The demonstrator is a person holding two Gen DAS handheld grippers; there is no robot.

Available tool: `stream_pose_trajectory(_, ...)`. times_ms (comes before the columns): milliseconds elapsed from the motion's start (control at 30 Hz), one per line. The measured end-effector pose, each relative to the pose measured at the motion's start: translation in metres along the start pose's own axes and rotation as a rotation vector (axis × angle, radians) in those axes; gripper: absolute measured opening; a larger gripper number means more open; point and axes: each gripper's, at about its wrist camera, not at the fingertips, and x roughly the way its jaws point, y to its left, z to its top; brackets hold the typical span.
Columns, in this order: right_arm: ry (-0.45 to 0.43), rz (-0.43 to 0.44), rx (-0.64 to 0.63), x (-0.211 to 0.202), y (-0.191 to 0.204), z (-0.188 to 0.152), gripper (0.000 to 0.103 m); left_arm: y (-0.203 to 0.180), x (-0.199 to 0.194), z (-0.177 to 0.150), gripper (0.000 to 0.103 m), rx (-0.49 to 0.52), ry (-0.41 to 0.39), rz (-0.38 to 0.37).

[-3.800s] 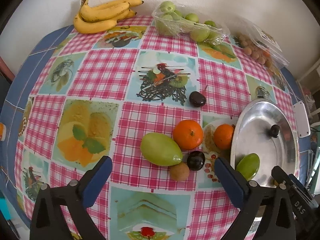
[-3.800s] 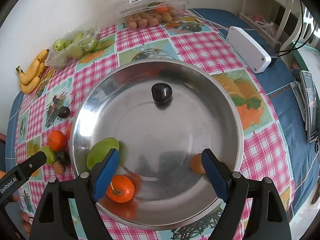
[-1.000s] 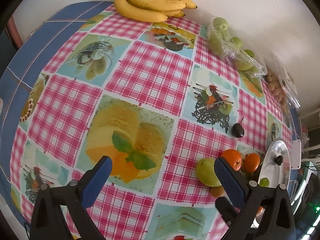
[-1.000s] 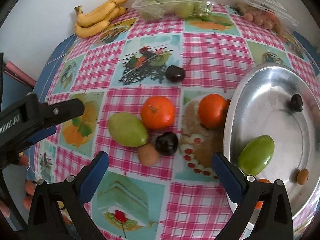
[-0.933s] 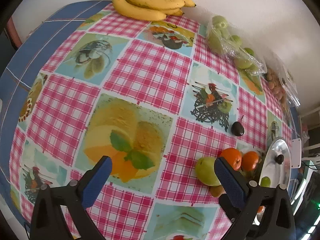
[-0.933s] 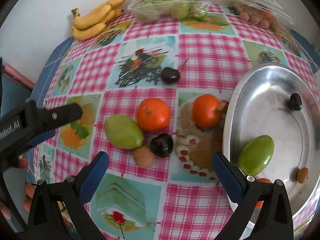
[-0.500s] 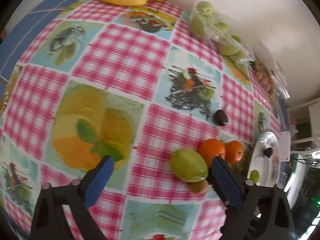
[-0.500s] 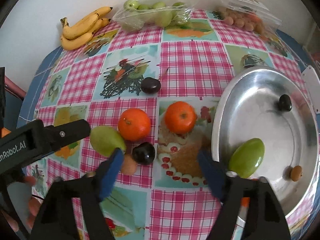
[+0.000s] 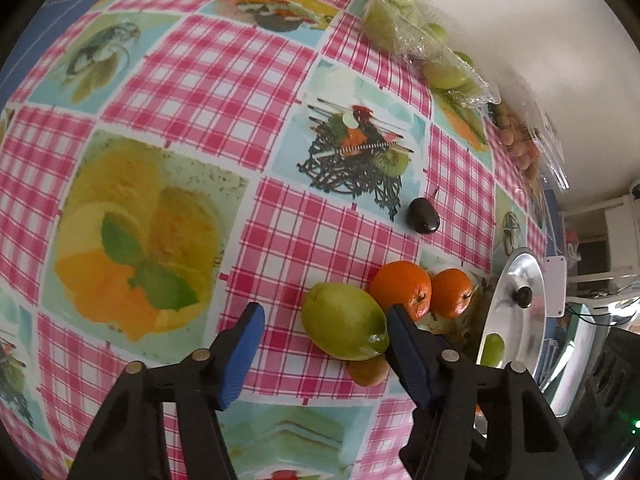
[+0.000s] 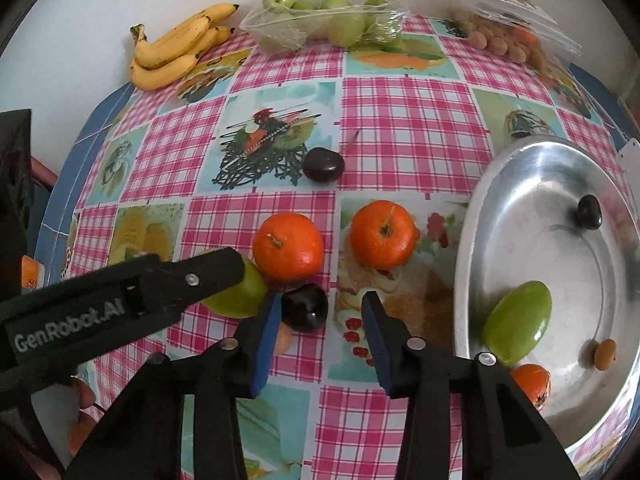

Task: Organize fruits
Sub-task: 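Close the right tool on a black plum while the left tool grasps a green mango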

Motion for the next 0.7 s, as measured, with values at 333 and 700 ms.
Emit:
stream_pose_trajectory(333,0.000,-0.002,0.017,-0.003,-0.005,0.000,0.042,0.006,-0.012,-0.001,0.070,-0.002,-0.012,0.040)
stream_pose_trajectory(700,-0.003,0.003,0.037,-0.006,-0.009,0.002,0.042,0.040,-0.034,0.002,0.069,-0.116,-0.067,0.077)
